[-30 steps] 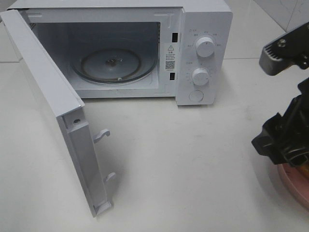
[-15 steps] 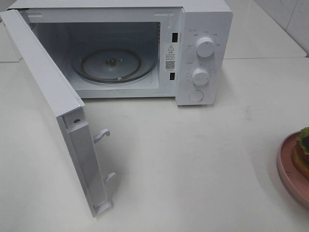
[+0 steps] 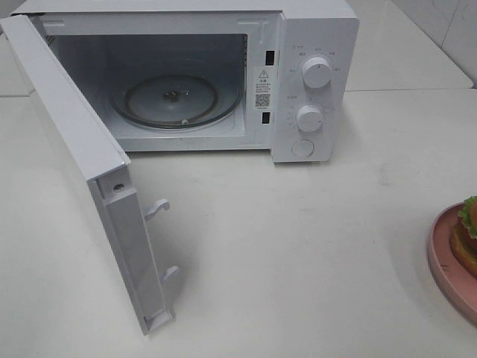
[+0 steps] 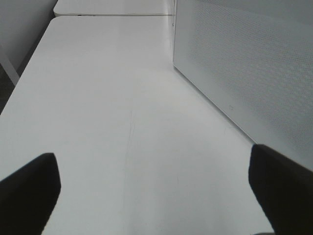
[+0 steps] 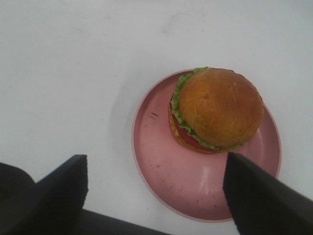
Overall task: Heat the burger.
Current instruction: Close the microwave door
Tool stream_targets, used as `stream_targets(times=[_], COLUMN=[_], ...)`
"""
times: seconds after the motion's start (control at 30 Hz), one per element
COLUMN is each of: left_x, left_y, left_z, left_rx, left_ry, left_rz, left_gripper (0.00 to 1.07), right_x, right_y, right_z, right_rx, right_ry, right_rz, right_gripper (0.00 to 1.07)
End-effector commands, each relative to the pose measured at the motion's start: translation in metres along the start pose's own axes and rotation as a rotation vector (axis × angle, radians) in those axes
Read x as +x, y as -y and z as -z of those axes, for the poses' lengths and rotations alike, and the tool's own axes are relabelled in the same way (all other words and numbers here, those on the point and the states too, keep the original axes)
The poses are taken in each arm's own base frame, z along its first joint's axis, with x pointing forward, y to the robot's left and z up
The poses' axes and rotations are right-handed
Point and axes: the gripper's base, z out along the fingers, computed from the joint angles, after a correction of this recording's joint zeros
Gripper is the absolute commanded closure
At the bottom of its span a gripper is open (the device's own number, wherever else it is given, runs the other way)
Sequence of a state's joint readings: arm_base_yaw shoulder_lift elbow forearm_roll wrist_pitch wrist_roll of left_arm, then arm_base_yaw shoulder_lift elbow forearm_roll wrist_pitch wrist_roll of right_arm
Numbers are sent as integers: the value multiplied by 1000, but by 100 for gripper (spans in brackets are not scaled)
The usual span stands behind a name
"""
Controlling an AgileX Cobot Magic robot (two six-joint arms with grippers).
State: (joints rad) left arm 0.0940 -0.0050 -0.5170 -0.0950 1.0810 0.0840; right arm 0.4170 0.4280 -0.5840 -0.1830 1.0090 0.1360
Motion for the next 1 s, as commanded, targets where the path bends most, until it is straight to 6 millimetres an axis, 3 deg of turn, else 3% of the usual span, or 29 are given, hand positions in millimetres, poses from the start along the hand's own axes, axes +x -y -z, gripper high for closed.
stream_targets(times=[0.03,0.8,1.0], left_x=[0,0,0], left_y=[0,0,0], left_z=[1,1,1], left_rx=[-1,-1,-1], left_ry=[19,19,19], left_rz=[2,2,2], left_gripper=[9,9,9], right_x=[7,61,62], right_y=[0,-4,-4], right_z=[3,34,34], right_rx=[-7,118,129], right_ry=[26,353,356], right_rz=[-4,-181,-188], right_gripper=[31,32,32])
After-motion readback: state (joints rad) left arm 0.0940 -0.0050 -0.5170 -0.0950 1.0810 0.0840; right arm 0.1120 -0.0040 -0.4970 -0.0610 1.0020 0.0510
